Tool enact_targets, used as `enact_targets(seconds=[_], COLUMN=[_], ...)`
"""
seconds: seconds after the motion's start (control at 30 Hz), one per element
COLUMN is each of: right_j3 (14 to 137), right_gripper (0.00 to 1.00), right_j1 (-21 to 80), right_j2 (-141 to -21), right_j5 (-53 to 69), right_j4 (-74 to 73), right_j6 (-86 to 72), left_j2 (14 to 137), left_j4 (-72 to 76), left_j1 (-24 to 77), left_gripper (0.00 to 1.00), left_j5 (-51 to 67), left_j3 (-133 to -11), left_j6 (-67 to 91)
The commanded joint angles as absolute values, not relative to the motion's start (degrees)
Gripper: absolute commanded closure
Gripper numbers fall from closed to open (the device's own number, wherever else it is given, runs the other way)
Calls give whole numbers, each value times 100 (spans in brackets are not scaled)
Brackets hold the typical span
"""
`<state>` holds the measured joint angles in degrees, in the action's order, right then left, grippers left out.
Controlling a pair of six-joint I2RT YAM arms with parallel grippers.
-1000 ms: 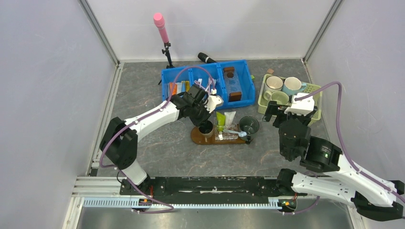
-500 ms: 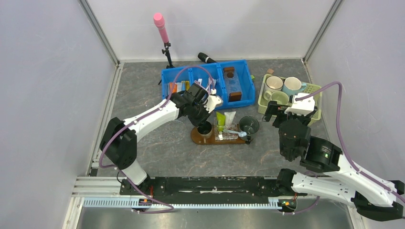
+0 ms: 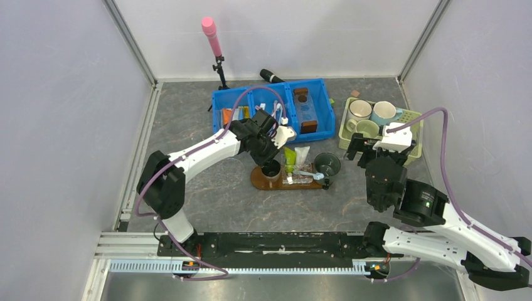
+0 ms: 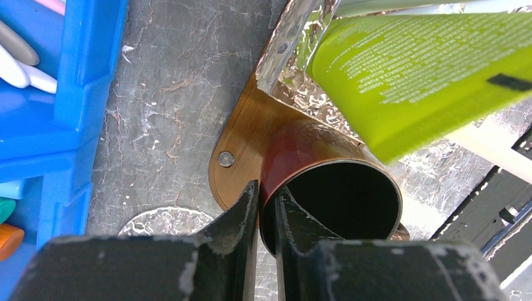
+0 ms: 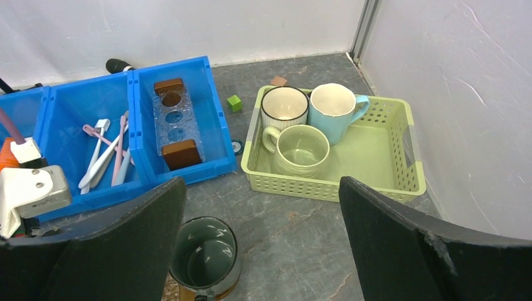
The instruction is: Prepare toiletry sets of a toothbrush and toothpaste on the tray
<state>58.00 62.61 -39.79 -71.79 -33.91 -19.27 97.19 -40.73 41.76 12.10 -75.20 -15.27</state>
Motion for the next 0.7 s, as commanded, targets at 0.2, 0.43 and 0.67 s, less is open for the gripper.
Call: enact_targets(seconds=[0.2, 0.43, 0.67], right_j3=[5739, 5713, 5695], right_gripper=[2, 2, 2], right_j1=[6258, 6258, 6258], right_j2=[-3965, -3939, -3877], right_j5=[-7215, -7196, -7188], right_j4=[-3339, -3338, -3340], right_j6=[-1983, -1987, -1997], left_j2=[9713, 9682, 9455], left_j4=[-4148, -4148, -4132], left_j1=[4201, 4201, 4192], left_gripper=[79, 52, 39], left_j5=[1005, 1028, 944], left_j3=[-7822, -7822, -7831], left_j6=[-1497, -1485, -1414])
